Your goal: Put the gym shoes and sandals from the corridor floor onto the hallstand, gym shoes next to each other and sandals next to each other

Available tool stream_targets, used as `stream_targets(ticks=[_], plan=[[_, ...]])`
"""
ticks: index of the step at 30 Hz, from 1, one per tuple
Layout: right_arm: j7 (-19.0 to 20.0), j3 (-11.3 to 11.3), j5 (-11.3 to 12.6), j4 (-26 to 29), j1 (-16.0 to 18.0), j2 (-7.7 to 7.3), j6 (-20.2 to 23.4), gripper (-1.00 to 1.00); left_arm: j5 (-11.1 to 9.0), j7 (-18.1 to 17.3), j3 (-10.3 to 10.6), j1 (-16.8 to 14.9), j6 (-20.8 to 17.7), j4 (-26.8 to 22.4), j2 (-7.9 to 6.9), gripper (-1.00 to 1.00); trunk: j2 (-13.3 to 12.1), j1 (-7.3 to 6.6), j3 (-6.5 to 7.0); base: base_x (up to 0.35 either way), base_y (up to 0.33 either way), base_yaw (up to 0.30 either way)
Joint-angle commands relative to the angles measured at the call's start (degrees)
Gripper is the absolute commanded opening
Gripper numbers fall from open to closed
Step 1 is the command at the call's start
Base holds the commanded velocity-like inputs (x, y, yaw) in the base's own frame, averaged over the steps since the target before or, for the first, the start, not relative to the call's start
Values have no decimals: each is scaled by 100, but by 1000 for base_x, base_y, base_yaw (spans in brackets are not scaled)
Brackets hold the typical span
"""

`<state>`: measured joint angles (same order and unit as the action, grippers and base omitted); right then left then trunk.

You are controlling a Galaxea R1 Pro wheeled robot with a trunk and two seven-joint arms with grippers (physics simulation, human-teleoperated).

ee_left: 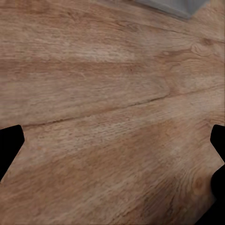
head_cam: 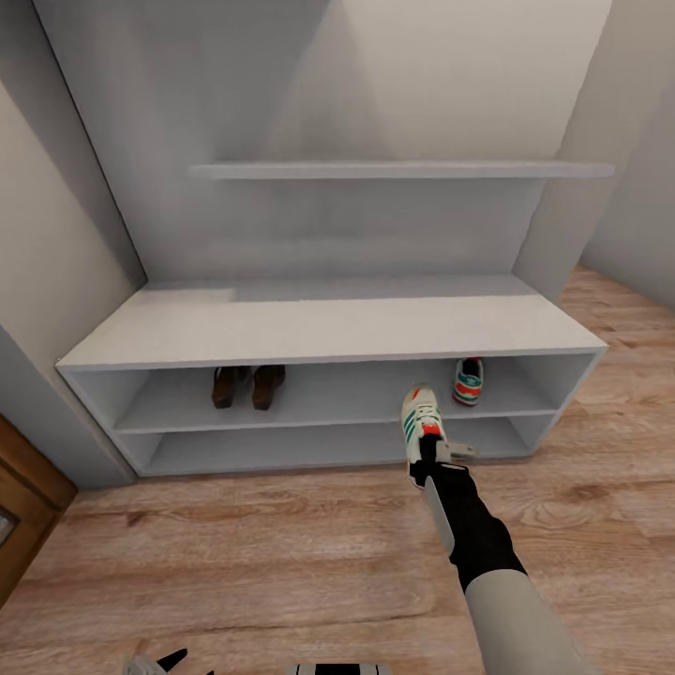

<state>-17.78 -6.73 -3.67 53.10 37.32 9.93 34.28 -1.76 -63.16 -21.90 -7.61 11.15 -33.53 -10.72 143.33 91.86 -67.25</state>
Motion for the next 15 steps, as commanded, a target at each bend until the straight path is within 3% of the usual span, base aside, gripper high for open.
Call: stream_targets(ticks=[1, 9, 15], plan=[[3, -13, -38, 7, 4, 7, 35, -100, -8, -19, -6, -4, 28, 10, 0, 100, 2, 2, -5, 253, 226, -169], [3, -19, -38, 7, 4, 7, 35, -100, -8, -15, -7, -4, 28, 13, 0, 100, 2, 2, -5, 225, 209, -251], [3, -21, -38, 7, 4, 7, 35, -100, -8, -16, -7, -4, 28, 13, 0, 100, 2, 2, -5, 60, 57, -122]])
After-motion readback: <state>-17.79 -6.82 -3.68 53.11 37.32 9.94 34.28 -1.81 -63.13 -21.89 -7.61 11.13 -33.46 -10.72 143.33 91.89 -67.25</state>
